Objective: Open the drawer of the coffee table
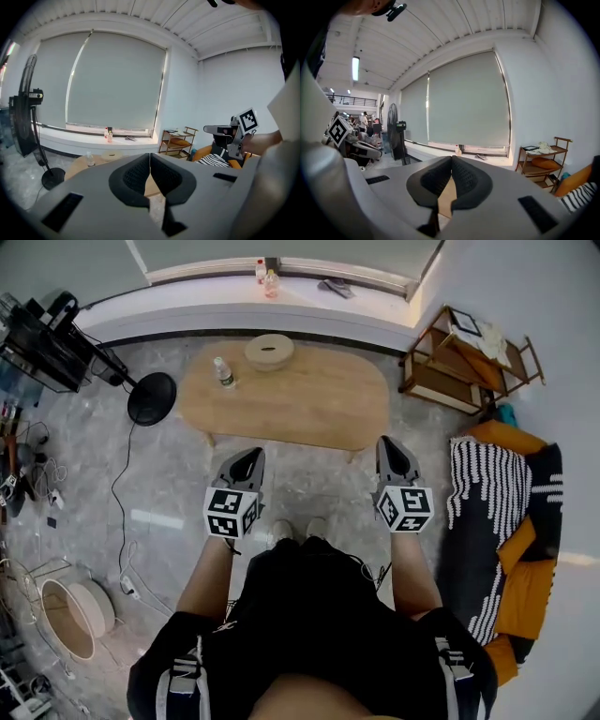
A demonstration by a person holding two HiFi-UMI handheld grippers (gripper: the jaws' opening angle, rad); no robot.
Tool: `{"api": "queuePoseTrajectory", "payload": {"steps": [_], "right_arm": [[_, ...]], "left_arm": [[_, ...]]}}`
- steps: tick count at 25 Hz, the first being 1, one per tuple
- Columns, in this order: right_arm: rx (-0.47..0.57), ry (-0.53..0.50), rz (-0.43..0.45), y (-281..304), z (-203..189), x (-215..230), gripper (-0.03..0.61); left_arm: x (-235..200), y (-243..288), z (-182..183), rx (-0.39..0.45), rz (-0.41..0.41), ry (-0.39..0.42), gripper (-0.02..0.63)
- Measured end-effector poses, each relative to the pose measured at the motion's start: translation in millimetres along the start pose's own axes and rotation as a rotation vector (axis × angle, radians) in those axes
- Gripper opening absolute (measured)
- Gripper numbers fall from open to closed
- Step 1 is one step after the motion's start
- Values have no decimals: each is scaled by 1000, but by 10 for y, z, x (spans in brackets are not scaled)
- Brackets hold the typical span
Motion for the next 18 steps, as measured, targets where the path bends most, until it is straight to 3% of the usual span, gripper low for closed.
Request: {"api": "queuePoseTrajectory", "payload": {"steps": [9, 18], "right_arm": [[-139, 9, -11, 514, -802, 74, 17], [-319, -39, 65, 946, -2143, 641, 17]], "left_arm": [[-449, 538, -865, -63, -51, -95, 23], [-541, 1268, -2124, -53, -24, -292, 23]]}}
Point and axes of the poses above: the fingertips, and each gripper's own axes: y forward along the fingers, x to its right, z out of its top, the point moved 7 cm from there along -y, backward along the fingers, and after that the axes turned 1 degree about x, right-handed, at the moved point
